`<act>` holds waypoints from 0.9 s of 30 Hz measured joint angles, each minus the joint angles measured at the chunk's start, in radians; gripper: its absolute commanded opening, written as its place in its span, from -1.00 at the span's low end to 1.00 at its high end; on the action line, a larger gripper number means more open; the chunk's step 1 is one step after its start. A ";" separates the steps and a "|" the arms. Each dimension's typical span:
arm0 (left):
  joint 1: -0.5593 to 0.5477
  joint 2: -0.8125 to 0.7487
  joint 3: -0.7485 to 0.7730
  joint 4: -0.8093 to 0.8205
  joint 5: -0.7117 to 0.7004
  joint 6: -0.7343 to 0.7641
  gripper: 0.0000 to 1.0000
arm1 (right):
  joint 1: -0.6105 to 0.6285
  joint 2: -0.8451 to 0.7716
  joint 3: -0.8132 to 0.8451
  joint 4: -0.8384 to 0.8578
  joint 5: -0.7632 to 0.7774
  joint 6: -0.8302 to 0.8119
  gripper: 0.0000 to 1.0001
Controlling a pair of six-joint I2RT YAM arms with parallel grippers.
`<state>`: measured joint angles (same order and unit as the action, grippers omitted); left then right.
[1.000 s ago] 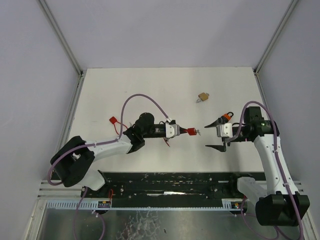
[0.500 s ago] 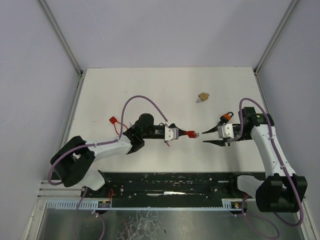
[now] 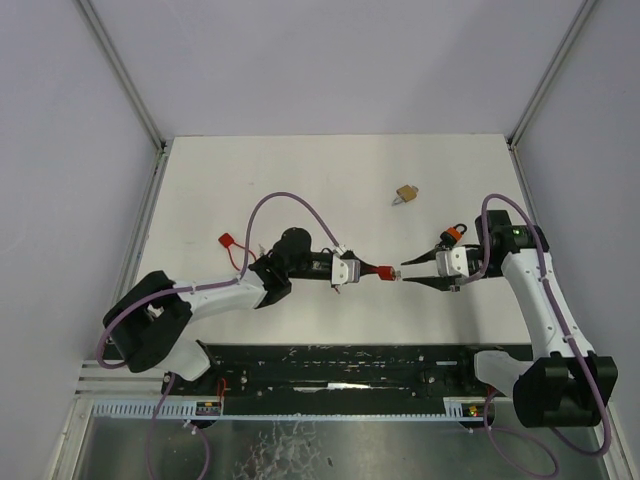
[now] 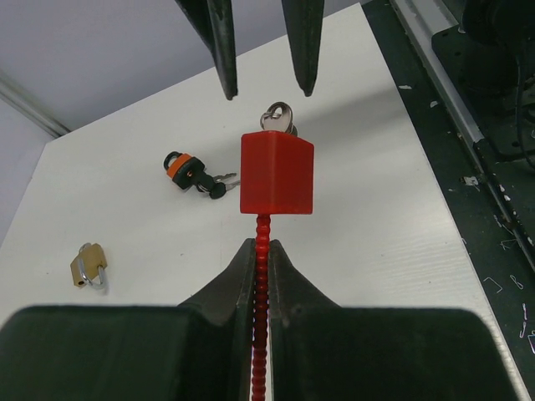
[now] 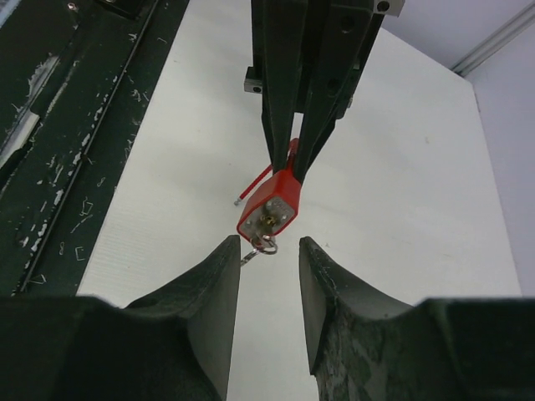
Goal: Lock with the key
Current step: Lock the lock.
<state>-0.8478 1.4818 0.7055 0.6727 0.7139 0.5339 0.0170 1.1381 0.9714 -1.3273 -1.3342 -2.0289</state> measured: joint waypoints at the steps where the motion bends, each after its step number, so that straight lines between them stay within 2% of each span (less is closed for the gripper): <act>1: -0.001 0.001 0.002 -0.002 0.001 0.001 -0.99 | 0.003 -0.012 0.000 0.026 0.001 0.022 -0.21; 7: -0.005 0.008 0.007 -0.017 0.004 0.003 -0.99 | 0.050 -0.062 -0.026 0.203 0.013 0.188 -0.34; 13: -0.005 0.008 0.011 -0.023 0.004 0.004 -0.99 | 0.064 -0.064 -0.029 0.291 0.037 0.283 -0.34; 20: -0.005 0.008 0.012 -0.022 0.003 0.005 -0.99 | 0.065 -0.083 -0.029 0.307 0.069 0.305 -0.26; 27: -0.008 0.008 0.012 -0.022 0.003 0.005 -0.99 | 0.066 -0.095 -0.026 0.240 0.077 0.253 -0.23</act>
<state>-0.8555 1.4895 0.7174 0.6506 0.7174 0.5388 0.0826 1.0431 0.9451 -1.0870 -1.2568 -1.7763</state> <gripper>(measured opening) 0.023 0.383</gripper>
